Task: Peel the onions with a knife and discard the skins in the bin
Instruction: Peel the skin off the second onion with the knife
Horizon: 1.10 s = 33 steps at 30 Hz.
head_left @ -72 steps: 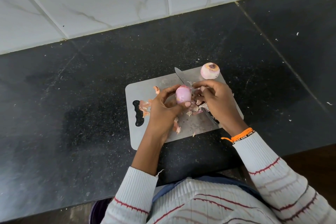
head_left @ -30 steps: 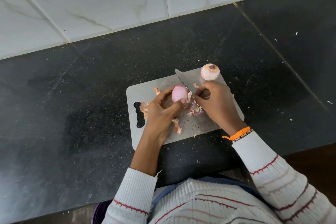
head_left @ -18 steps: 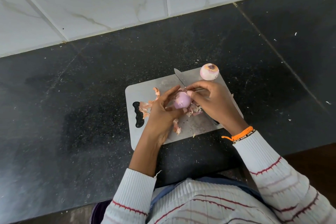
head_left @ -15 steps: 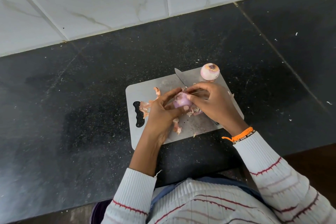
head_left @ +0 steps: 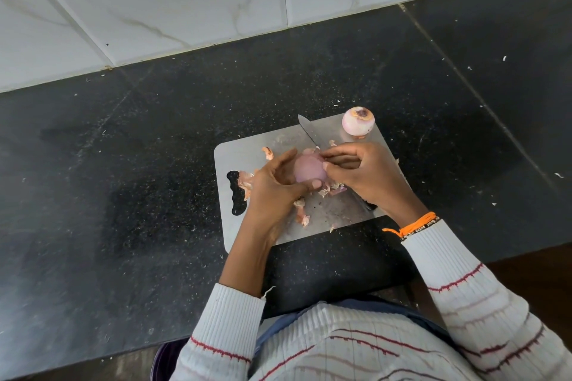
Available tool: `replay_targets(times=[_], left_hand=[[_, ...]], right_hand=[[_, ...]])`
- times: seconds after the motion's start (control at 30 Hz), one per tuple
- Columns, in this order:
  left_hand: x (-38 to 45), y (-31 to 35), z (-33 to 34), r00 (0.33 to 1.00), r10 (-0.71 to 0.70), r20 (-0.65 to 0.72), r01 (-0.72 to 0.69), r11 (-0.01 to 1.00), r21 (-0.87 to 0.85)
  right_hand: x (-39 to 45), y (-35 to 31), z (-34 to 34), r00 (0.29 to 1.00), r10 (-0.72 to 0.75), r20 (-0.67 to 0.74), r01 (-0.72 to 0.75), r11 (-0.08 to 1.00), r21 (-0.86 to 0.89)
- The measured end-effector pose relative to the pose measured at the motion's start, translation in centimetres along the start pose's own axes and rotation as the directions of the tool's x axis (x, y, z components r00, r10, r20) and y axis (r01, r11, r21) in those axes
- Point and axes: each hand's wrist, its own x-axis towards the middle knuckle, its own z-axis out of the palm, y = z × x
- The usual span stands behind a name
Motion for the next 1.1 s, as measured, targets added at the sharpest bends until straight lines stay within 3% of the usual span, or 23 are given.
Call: replay_targets(times=[0.43,0.67,0.83,0.97,1.1], left_hand=[[0.0,-0.6,0.3,0.999,0.004,0.049,-0.01,0.99,0.138],[0.1,-0.8,0.4,0.999,-0.012,0.047,0.006,0.992,0.128],[0.1,-0.5,0.8,0.999,-0.002,0.044,0.0,0.999,0.054],[0.3,-0.5,0.8,0.999,0.0,0.037,0.001,1.0,-0.029],[0.3,-0.6,0.6,0.999,0.007,0.032,-0.006,1.0,-0.028]], right_hand=[[-0.2,-0.1,0.0,0.996,-0.083,-0.016,0.082,0.994,-0.069],[0.0,0.5,0.1,0.994,-0.082,-0.065,0.073,0.988,-0.135],[0.4,0.8,-1.1,0.998,-0.032,-0.059,0.035,0.999,0.041],[0.0,0.4,-0.6,0.993,0.105,-0.06,-0.072,0.911,0.406],[0.0,0.7,0.2,0.994,0.105,-0.031,-0.09,0.945,0.313]])
